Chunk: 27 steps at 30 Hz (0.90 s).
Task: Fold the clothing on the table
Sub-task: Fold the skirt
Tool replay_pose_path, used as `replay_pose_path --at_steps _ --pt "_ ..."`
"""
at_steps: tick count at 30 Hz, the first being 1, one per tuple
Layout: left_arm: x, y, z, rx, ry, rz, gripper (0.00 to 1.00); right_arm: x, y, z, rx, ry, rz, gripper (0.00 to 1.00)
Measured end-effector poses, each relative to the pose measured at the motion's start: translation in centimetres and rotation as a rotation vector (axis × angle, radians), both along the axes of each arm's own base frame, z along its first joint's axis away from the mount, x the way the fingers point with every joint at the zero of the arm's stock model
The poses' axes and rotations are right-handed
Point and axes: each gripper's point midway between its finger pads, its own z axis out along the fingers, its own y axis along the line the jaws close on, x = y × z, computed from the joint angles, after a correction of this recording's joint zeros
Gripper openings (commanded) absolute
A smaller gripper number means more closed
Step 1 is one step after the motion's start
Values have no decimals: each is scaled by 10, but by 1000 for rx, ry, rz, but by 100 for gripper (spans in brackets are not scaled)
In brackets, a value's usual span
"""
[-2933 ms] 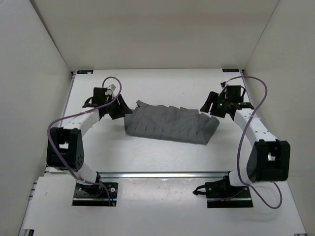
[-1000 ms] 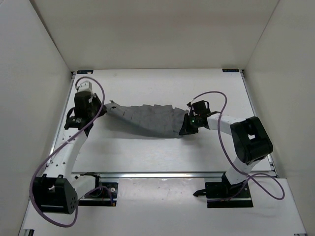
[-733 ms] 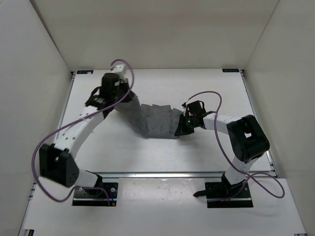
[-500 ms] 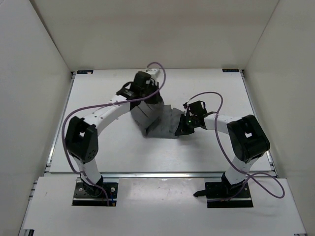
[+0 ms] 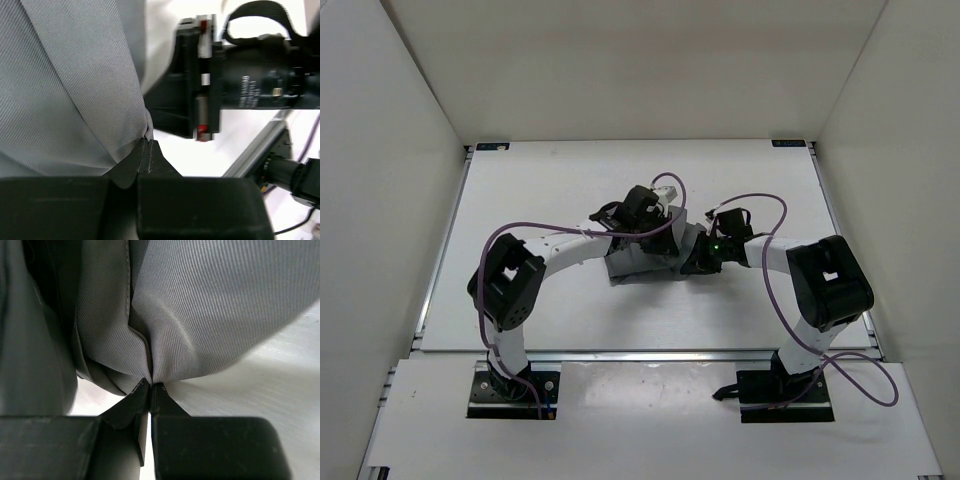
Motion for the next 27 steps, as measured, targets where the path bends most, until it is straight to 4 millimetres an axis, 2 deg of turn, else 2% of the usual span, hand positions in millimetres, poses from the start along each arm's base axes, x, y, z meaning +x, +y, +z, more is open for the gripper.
replay_pose_path --at_steps 6,13,16,17,18,19,20,21,22,24,27 --pt "-9 -18 -12 -12 43 -21 0 0 0 0 2 -2 0 1" --pt "-16 -25 -53 52 131 -20 0 1 1 0 8 -7 -2 0" --pt "-19 -23 -62 72 157 -12 0 1 1 0 9 -7 -2 0" --pt "-19 -23 -62 71 160 -10 0 1 1 0 10 -6 -4 3" --pt "-19 -23 -62 70 163 -10 0 1 1 0 13 -8 -4 17" --pt "-19 -23 -63 69 166 -10 6 1 0 0 16 -7 -11 31" --pt "-19 -21 -63 70 169 -9 14 2 -1 2 23 -12 -18 33" --pt "-19 -18 -64 71 176 -2 29 5 -4 6 25 -32 -28 36" --pt "-17 -17 -65 60 179 4 38 9 -9 9 17 -53 -46 37" --pt "-19 -17 -69 42 188 3 49 8 -15 11 6 -67 -65 38" --pt "-23 -18 -71 25 195 -10 46 2 -22 18 0 -94 -81 38"
